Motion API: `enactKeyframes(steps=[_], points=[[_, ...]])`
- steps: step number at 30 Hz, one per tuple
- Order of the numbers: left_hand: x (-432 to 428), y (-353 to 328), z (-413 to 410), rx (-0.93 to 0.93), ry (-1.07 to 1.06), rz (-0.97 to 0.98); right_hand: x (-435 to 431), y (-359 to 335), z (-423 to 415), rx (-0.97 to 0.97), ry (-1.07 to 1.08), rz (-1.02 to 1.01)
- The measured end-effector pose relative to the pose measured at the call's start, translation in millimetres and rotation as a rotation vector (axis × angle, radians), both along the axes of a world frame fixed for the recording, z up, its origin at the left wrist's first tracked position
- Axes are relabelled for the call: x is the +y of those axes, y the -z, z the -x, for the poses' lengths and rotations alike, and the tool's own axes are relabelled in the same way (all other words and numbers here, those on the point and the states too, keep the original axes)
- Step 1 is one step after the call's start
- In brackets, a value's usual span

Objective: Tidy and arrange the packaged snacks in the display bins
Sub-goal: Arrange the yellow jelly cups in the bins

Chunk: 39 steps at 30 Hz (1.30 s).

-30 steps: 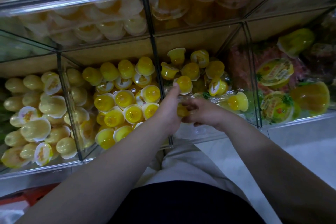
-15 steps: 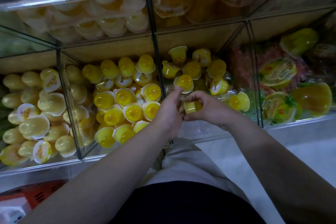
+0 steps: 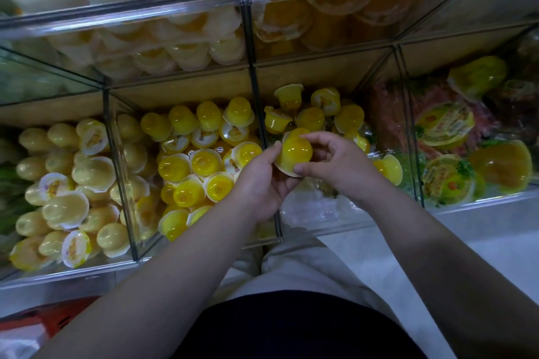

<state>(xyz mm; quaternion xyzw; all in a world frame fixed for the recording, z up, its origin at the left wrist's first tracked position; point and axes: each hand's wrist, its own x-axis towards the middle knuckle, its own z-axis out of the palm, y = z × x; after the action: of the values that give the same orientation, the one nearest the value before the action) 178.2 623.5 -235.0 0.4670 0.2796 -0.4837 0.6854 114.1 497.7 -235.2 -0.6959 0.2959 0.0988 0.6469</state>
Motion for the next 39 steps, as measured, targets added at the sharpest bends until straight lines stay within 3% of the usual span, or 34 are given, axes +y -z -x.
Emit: enactKeyframes(steps=[5, 12, 17, 31, 39], points=[[14, -11, -17, -0.129, 0.04, 0.038, 2, -16, -10, -0.071, -0.005, 0.038], [30, -43, -37, -0.377, 0.127, 0.047, 17, -41, -22, -0.184, 0.076, -0.145], [39, -65, -47, -0.532, 0.163, 0.017, 26, -59, -30, -0.224, 0.126, -0.158], [74, -123, -70, -0.92, 0.331, 0.012, 56, -119, -48, -0.39, 0.194, -0.013], [96, -144, -87, -1.047, 0.341, 0.045, 74, -143, -66, -0.502, 0.15, 0.014]])
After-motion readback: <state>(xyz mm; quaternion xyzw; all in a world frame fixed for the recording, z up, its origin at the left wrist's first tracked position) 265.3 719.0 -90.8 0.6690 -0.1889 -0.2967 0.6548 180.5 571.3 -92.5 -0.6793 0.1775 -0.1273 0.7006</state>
